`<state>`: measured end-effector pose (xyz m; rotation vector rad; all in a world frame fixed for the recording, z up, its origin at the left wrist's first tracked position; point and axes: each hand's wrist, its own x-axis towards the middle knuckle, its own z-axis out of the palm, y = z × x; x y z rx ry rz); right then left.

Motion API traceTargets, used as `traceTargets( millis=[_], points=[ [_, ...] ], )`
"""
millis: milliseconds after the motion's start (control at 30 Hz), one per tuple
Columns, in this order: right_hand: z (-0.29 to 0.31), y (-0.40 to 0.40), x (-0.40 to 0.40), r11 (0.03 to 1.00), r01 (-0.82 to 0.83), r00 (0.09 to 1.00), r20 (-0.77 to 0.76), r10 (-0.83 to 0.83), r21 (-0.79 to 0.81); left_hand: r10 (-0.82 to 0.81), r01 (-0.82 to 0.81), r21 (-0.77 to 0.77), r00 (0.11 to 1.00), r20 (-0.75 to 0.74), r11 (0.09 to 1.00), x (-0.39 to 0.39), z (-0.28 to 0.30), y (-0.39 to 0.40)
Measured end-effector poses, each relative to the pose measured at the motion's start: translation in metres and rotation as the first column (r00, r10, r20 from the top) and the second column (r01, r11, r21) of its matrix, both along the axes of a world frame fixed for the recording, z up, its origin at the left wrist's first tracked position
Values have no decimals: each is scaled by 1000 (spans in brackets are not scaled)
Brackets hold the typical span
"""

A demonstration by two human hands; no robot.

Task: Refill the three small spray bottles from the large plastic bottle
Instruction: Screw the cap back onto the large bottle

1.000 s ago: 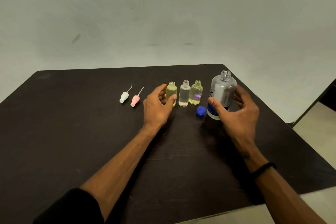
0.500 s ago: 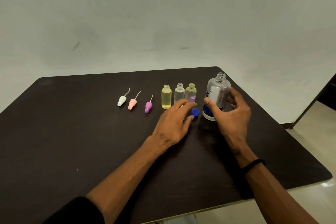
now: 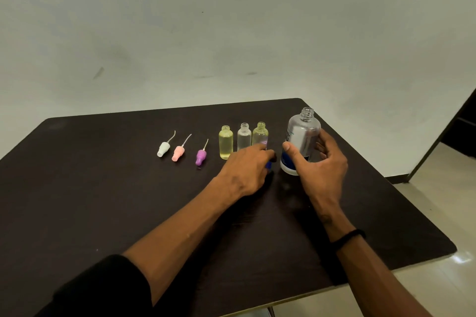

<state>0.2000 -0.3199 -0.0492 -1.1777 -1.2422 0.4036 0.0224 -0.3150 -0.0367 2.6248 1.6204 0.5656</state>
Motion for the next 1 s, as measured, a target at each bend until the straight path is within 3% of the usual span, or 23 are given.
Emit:
traceTargets(
  millis=[200, 300, 367, 600, 700, 867, 1000],
  points=[
    [1, -1, -1, 1000, -20, 1000, 6, 20, -6, 41, -97, 130, 924, 380, 987, -6, 12, -4],
    [1, -4, -2, 999, -33, 999, 12, 33, -4, 114, -199, 49, 729, 675, 979, -1, 31, -8],
    [1, -5, -3, 999, -41, 999, 21, 41, -4, 161, -219, -30, 609, 776, 975, 6, 42, -8],
    [1, -8, -4, 998, -69, 996, 60, 70, -8, 163, -159, -125, 255, 953, 979, 35, 65, 7],
    [-1, -8, -4, 996, -85, 993, 84, 86, -15, 191, -118, -174, 149, 970, 978, 45, 68, 13],
    [-2, -6, -4, 995, -94, 989, 115, 96, -21, 143, -43, -137, 170, 975, 990, 55, 66, 17],
    [-3, -6, -4, 995, -99, 988, 116, 100, -19, 182, -11, -182, 126, 975, 983, 59, 62, 17]
  ],
)
